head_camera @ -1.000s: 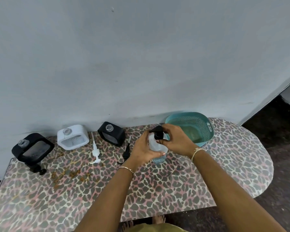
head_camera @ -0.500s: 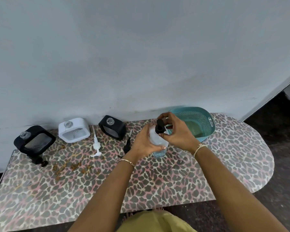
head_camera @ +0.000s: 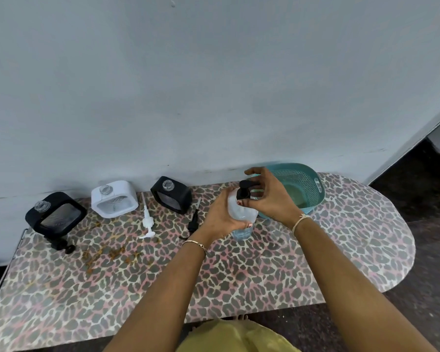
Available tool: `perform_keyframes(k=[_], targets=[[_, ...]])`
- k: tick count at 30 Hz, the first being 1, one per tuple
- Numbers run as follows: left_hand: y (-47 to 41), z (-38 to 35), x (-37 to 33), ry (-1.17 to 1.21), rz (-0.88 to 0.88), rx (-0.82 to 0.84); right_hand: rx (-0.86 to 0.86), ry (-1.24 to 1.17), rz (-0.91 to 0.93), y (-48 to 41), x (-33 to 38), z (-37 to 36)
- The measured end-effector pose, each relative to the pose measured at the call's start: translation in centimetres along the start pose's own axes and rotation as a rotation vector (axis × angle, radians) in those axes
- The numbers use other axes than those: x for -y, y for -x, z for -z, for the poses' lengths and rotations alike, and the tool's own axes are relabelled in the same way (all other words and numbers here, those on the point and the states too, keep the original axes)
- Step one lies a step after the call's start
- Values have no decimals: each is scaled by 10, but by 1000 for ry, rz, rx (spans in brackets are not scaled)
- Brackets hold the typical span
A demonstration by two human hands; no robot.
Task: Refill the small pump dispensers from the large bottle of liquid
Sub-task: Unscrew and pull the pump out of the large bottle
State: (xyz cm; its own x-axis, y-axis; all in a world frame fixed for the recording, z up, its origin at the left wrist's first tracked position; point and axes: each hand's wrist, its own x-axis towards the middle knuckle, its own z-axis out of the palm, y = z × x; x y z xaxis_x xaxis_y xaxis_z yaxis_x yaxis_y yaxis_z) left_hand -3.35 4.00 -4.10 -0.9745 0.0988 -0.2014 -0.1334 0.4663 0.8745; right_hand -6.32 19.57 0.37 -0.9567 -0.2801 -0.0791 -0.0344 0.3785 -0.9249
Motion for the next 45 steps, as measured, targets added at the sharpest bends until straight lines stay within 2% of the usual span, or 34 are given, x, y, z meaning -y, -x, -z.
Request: perform_keyframes(k=[2, 11, 16, 19, 23, 25, 33, 39, 45], targets=[[-1, 0, 1, -4, -9, -13, -93, 49, -12, 5, -3, 2], [-3, -1, 3, -27, -18, -1, -229, 48, -3, 14, 3, -25], [-2, -2, 4, -17, -24, -6, -201, 193, 44, 8, 9, -30], [0, -1, 4, -28, -22, -4, -169, 364, 74, 5, 8, -19], [0, -1, 1, -49, -18, -3, -55, 508, 104, 4, 10, -5], [1, -1, -2, -72, -22, -10, 5, 503, 141, 4, 15, -1], [2, 1, -5, -79, 16, -11, 38, 426, 202, 6, 66, 33], [2, 0, -6, -120, 46, -5, 8, 328, 216, 19, 96, 59], [2, -1, -6, -119, 64, -8, -118, 225, 232, 39, 116, 79]])
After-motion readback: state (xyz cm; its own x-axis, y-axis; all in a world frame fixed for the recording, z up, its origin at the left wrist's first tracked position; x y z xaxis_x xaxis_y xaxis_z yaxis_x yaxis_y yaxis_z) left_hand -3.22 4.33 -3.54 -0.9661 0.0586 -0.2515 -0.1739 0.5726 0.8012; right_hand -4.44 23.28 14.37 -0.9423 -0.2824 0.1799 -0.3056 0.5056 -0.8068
